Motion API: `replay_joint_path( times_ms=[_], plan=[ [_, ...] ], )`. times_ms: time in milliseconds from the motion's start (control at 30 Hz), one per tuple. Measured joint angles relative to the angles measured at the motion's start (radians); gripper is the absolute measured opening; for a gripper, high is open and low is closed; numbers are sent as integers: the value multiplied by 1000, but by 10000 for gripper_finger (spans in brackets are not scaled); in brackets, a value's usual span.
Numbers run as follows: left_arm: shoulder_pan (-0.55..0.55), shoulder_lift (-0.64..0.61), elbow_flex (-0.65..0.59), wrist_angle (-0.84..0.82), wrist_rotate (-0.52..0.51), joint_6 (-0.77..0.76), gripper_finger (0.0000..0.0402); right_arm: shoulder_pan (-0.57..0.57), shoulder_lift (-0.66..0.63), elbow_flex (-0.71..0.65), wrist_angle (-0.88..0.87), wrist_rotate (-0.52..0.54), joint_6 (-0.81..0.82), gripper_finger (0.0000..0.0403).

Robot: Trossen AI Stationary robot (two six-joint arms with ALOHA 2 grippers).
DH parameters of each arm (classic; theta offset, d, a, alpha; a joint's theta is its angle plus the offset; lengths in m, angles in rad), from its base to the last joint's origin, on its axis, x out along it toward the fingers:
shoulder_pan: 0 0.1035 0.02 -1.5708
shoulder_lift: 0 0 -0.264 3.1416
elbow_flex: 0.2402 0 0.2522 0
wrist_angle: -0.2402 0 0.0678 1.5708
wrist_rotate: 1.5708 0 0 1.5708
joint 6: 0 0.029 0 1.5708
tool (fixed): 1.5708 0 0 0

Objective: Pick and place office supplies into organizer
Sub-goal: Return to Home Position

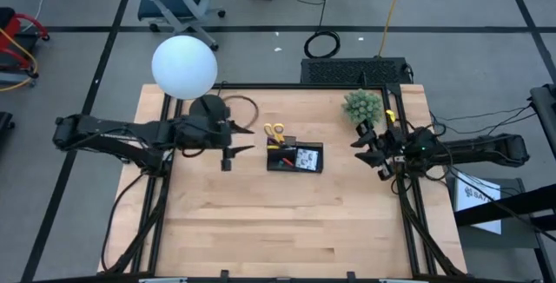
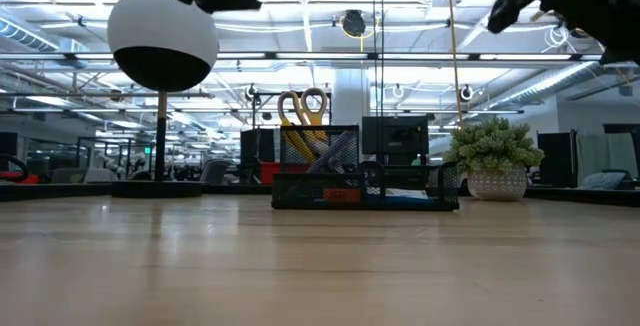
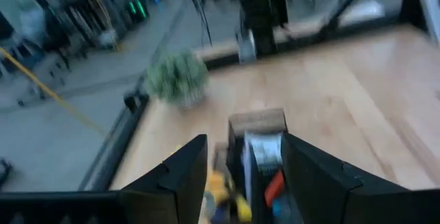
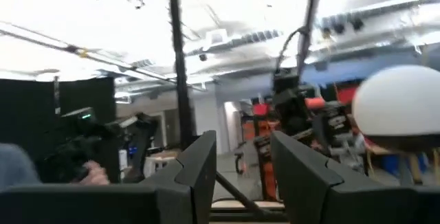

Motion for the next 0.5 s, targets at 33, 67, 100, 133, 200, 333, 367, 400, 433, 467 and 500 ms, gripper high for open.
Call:
replay_joint_path(
  times_ms=[33, 67, 100, 133, 200, 333, 367, 400, 433, 467, 500],
  plan=[
    [2, -20, -22, 39, 6, 4, 191, 5, -11, -3, 0, -12, -11, 130],
    [2, -46, -48, 63, 9, 11, 191, 11, -15, -2, 8, -16, -25, 130],
    [2, -71, -74, 89, 12, 16, 191, 16, -27, -3, 11, -16, -37, 130],
    [2, -89, -93, 130, 16, 15, 191, 20, -43, -9, 11, -16, -44, 130],
    [8, -134, -134, 192, 16, 2, 191, 27, -60, -13, 12, -16, -56, 130],
    [25, -203, -196, 211, 33, -31, 191, 28, -92, -36, 32, -14, -59, 130],
    [29, -220, -212, 204, 35, -35, 191, 28, -98, -44, 48, -13, -62, 130],
    [29, -231, -226, 221, 37, -38, 191, 28, -108, -58, 63, -17, -68, 130],
    [29, -246, -242, 243, 37, -40, 191, 28, -111, -67, 95, -15, -70, 130],
    [29, -267, -262, 257, 37, -40, 191, 28, -113, -80, 132, -14, -72, 130],
    [29, -287, -282, 274, 37, -40, 191, 28, -120, -95, 158, -16, -73, 130]
  ],
)
